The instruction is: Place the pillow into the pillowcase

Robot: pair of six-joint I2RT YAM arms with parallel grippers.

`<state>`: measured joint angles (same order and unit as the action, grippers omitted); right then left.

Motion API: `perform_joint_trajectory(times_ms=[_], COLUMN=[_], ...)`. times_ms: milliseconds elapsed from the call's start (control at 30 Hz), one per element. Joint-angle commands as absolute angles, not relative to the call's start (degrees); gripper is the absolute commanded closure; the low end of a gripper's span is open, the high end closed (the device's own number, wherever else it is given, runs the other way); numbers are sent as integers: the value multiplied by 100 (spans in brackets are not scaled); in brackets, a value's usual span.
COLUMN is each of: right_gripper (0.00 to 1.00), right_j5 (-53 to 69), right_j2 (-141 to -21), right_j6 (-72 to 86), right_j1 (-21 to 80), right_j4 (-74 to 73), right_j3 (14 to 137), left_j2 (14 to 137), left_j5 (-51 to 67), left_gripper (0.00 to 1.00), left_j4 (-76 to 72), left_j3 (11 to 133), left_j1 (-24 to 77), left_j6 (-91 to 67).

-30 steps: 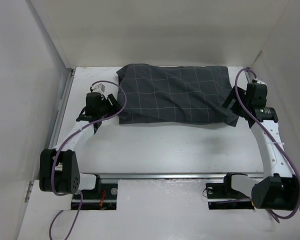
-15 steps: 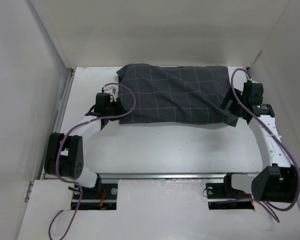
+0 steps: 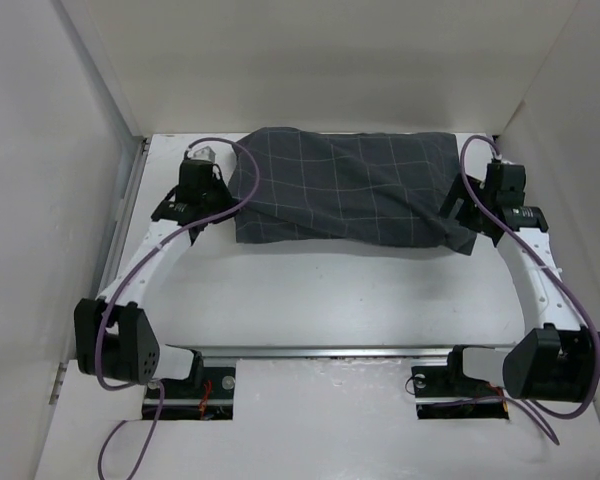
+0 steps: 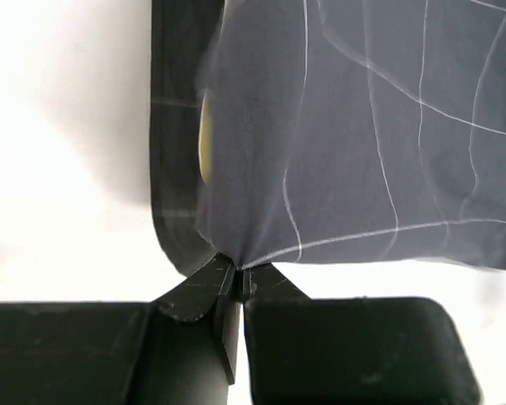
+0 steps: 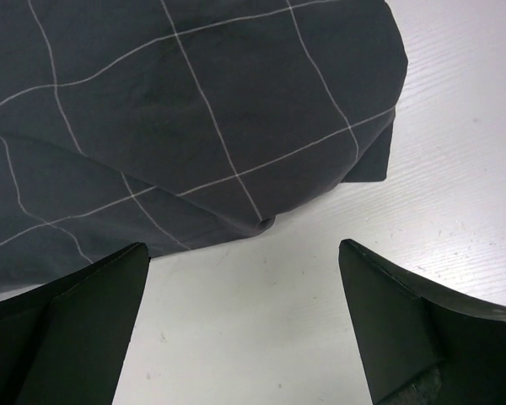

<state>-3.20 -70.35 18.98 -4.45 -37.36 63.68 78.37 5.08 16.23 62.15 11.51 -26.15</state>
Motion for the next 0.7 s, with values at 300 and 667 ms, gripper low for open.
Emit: perform_joint_trajectory(times_ms=[300,667], right_gripper=[1,1], right_j5=[-326,228], right_j2=[-7523,-7119], right_j6=[1758,1521], right_j1=[-457,-457], right_j4=[-3542,-2955], right_j3=[6539,6610], left_j2=[7901,7603], left_j5=[-255,-466], left_gripper=[74,0], left_j4=[4333,3404], left_j3=[5204,6828], left_j1=[1143,1143], left_j6=[-3919,-3605])
